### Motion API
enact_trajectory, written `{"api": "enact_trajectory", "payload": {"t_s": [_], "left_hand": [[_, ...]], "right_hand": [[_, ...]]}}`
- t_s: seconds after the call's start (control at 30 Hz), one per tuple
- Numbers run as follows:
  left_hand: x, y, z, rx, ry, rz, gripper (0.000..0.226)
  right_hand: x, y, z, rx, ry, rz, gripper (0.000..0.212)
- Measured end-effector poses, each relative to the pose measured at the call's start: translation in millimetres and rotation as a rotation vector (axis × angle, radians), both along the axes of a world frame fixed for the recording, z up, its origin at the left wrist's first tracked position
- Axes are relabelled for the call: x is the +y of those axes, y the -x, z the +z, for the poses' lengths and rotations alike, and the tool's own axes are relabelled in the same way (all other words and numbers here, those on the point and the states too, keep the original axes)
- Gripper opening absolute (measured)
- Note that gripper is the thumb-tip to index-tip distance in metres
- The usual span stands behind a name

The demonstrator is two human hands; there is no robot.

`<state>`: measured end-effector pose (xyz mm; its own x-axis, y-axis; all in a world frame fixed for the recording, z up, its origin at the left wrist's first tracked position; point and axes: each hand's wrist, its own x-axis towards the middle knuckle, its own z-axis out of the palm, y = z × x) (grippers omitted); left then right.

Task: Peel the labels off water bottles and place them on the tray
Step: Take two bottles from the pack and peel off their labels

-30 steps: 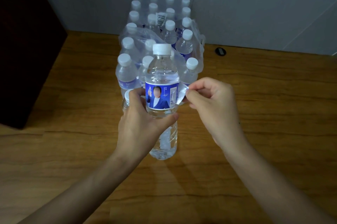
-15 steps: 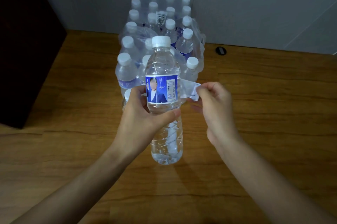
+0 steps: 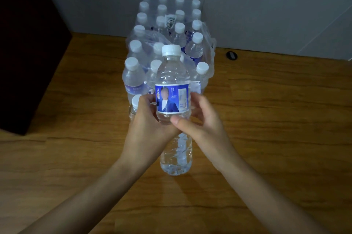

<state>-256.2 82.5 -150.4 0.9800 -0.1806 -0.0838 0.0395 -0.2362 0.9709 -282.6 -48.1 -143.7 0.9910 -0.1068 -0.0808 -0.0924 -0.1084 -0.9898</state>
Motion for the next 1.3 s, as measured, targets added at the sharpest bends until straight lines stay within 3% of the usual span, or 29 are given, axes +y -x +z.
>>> {"api": "enact_trajectory", "payload": {"t_s": [0.1,0.27,0.33,0.5,0.57,0.73,0.93,1.17,1.3], "left_hand": [[-3.4,6.5,-2.9,-0.057,-0.067,-0.009,0.072],[7.9,5.1,6.3,0.001,0.017,-0.190,0.079],[16.2,-1.2,16.5,-0.052,-0.039,-0.235,0.073],[29.8,-29.8,32.9,-0.211,-0.080,-0.141,0.069],[30.4,-35.7,35.5,-0.184,-0.091,-0.197,0.070],[28.2,-37.6,36.2,-0.152,-0.083,-0.276,0.030],[21.4,-37.6,34.0,-0.052,0.000,-0.384,0.041],[15.9,-34.5,24.7,-0.058,0.002,-0.418,0.028],[18.9,-34.1,23.7,-0.039,0.000,-0.432,0.031]], "right_hand": [[2.8,-3.6,-1.0,0.017,-0.076,0.031,0.051],[-12.3,-6.4,11.5,-0.035,-0.046,0.066,0.049],[-23.8,-9.0,18.5,-0.024,-0.017,0.089,0.048],[-40.1,-11.0,27.7,0.065,-0.009,0.289,0.052],[-40.1,-9.7,28.1,0.079,-0.065,0.318,0.049],[-38.8,-11.3,27.7,0.085,-0.088,0.268,0.046],[-38.1,-11.3,25.9,0.103,0.013,0.208,0.046],[-34.5,-7.5,18.8,0.145,0.156,0.172,0.053],[-36.0,-4.7,14.8,0.186,0.097,0.256,0.062]]}}
